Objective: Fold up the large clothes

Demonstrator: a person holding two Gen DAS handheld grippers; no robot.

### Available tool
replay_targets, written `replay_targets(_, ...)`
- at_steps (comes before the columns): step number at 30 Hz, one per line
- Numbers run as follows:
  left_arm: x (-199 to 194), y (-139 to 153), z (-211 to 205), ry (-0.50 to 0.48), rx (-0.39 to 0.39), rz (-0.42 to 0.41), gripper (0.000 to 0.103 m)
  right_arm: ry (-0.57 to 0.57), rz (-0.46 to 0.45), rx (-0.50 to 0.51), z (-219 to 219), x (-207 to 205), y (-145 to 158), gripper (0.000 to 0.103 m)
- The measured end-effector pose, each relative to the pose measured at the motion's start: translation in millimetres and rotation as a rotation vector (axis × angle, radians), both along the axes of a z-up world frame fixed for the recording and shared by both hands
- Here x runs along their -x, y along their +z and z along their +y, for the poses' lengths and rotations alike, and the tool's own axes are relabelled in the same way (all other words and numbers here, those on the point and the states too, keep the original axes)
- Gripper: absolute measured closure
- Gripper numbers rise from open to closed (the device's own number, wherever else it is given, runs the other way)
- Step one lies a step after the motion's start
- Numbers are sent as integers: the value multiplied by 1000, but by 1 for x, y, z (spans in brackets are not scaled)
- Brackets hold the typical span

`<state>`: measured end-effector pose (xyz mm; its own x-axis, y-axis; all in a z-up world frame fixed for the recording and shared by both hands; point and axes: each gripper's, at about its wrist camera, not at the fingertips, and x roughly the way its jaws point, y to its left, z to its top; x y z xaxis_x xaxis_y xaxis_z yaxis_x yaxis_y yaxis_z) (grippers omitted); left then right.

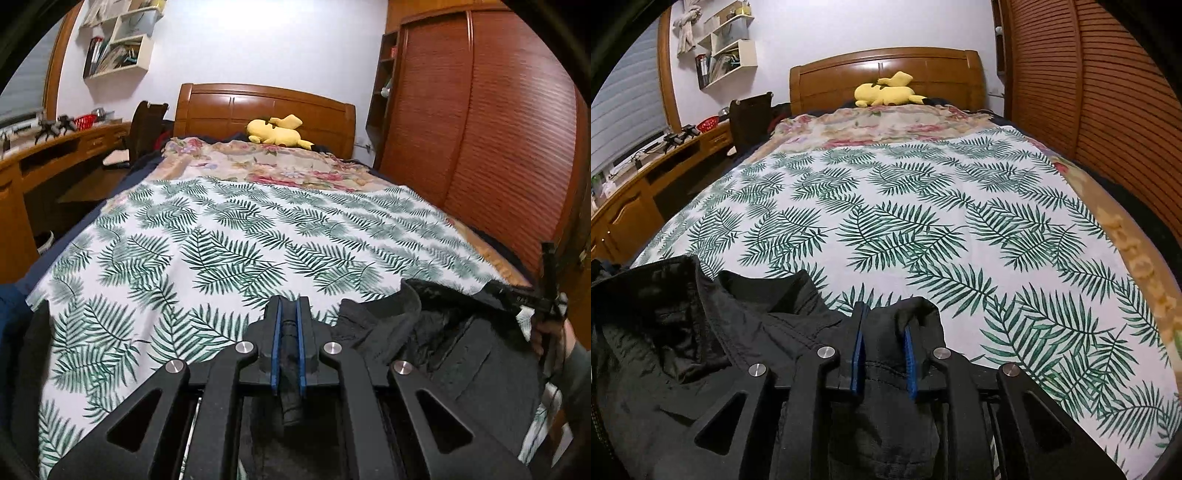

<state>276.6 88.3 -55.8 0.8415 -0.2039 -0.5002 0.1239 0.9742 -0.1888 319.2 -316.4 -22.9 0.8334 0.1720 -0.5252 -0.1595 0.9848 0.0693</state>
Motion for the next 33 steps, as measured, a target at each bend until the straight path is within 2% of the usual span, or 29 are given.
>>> replay_targets(4, 2, 3, -4, -5, -13, -5, 95, -15, 0, 24, 5, -1, 6, 81)
replay_targets(6, 1, 4, -8, -11, -40, 5, 95, -26, 4, 45, 9, -2, 6, 75)
replay_targets(7, 1, 4, -11, -13, -57, 2, 92, -33, 10, 58, 11, -2, 7, 72)
replay_targets(9, 4, 5, -13, -9, -64, -13, 77, -38, 30, 80, 15, -3, 7, 57)
replay_targets(10, 5, 6, -14, -16, -60, -20, 62, -46, 32, 90, 16, -1, 9, 55)
replay_targets(11, 6, 6, -14, -26, -54, -26, 53, -54, 29, 98, 17, 2, 10, 49)
replay_targets(12, 7, 6, -14, -39, -47, -30, 51, -69, 20, 108, 17, 5, 12, 41)
replay_targets(13, 8, 6, -15, -48, -44, -28, 44, -87, 9, 115, 17, 10, 14, 37)
replay_targets(16, 8, 2, -17, -74, -35, -15, 30, -104, 4, 99, 15, 22, 17, 36)
replay_targets(26, 19, 5, -29, -99, -36, -12, 28, -60, 24, 145, 21, 72, 21, 36)
replay_targets(33, 21, -6, -41, -119, -72, 8, 28, -65, 81, 180, 21, 53, 23, 36)
